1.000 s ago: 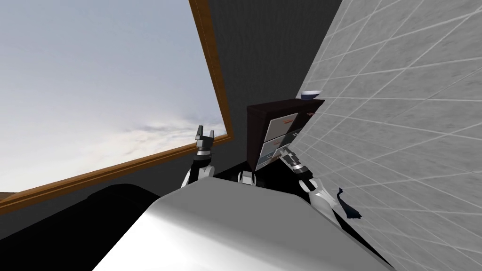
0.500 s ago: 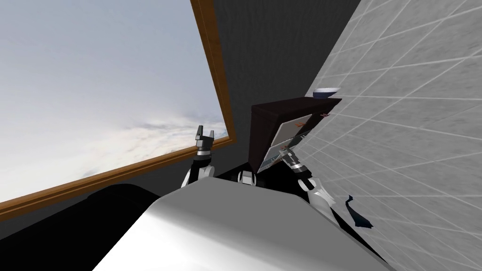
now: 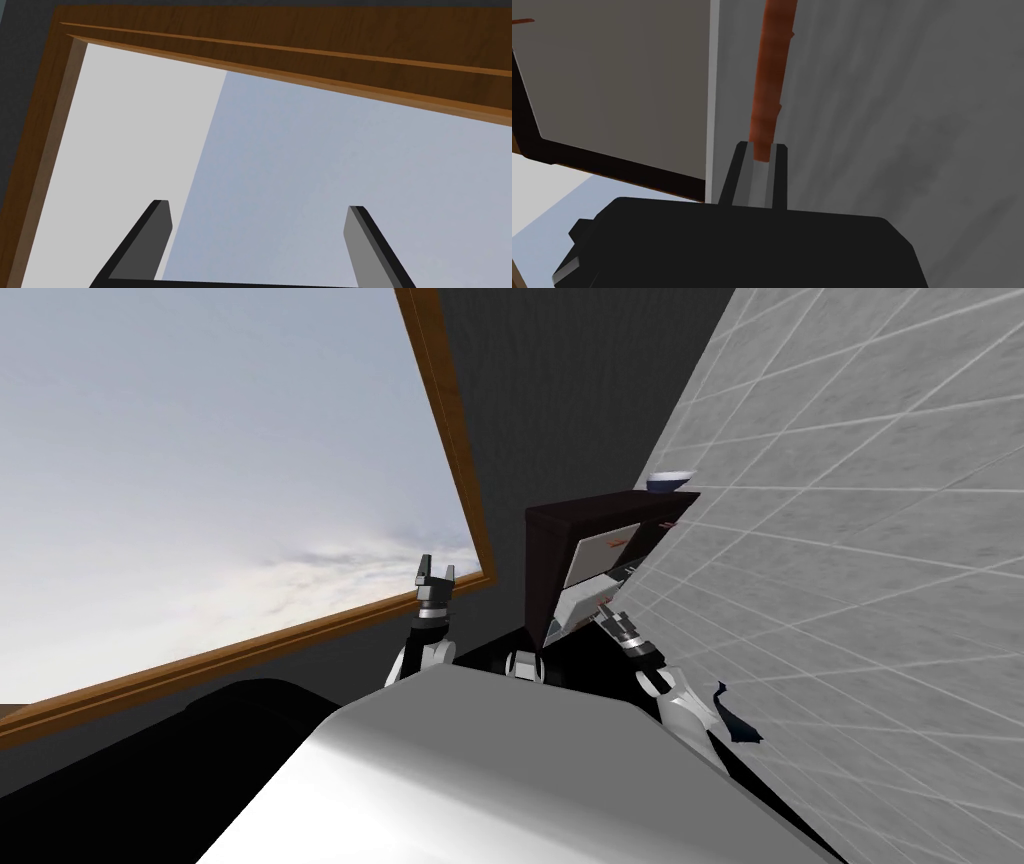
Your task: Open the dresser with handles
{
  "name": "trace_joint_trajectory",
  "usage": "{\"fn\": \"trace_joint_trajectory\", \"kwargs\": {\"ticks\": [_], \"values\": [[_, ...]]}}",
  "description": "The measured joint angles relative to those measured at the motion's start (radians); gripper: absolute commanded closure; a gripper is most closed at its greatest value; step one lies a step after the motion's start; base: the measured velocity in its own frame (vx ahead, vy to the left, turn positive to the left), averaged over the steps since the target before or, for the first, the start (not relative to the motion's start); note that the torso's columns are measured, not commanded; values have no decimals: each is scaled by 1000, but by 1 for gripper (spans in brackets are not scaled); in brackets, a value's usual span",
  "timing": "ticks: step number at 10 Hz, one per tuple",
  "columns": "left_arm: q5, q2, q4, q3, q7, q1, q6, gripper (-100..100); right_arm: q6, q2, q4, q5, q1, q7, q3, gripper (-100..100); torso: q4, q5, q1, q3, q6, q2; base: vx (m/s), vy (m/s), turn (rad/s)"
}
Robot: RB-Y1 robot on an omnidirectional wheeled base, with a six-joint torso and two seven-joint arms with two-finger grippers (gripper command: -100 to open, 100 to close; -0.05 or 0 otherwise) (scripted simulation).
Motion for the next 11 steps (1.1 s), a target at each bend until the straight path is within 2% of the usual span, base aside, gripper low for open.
{"fn": "trace_joint_trajectory", "kwargs": {"ticks": [1, 3, 4, 6, 9, 11], "values": [[0, 0, 0, 0, 0, 0, 0, 0, 1, -1, 4, 1, 4, -1, 0, 100, -2, 1, 5, -4, -3, -7, -96, -62, -44], [0, 0, 0, 0, 0, 0, 0, 0, -9, -7, 4, -1, 8, -5, 0, 100, -2, -1, 0, -1, -1, -2, -158, -102, -33], [0, 0, 0, 0, 0, 0, 0, 0, -14, -10, -2, -2, 12, -10, 1, -100, -1, -1, -1, 0, -1, 0, -103, -22, 1], [0, 0, 0, 0, 0, 0, 0, 0, 4, -37, -9, -5, -5, -42, 6, -100, -7, -2, 6, -6, -2, -10, -30, 59, 5], [0, 0, 0, 0, 0, 0, 0, 0, 41, -83, -40, -9, -25, -110, 15, -100, -6, -4, -2, -4, -2, -7, -48, 56, 14], [0, 0, 0, 0, 0, 0, 0, 0, 65, -122, -28, -10, -55, -153, 25, -100, -1, 0, 0, -1, -1, -2, -40, 40, 6]]}}
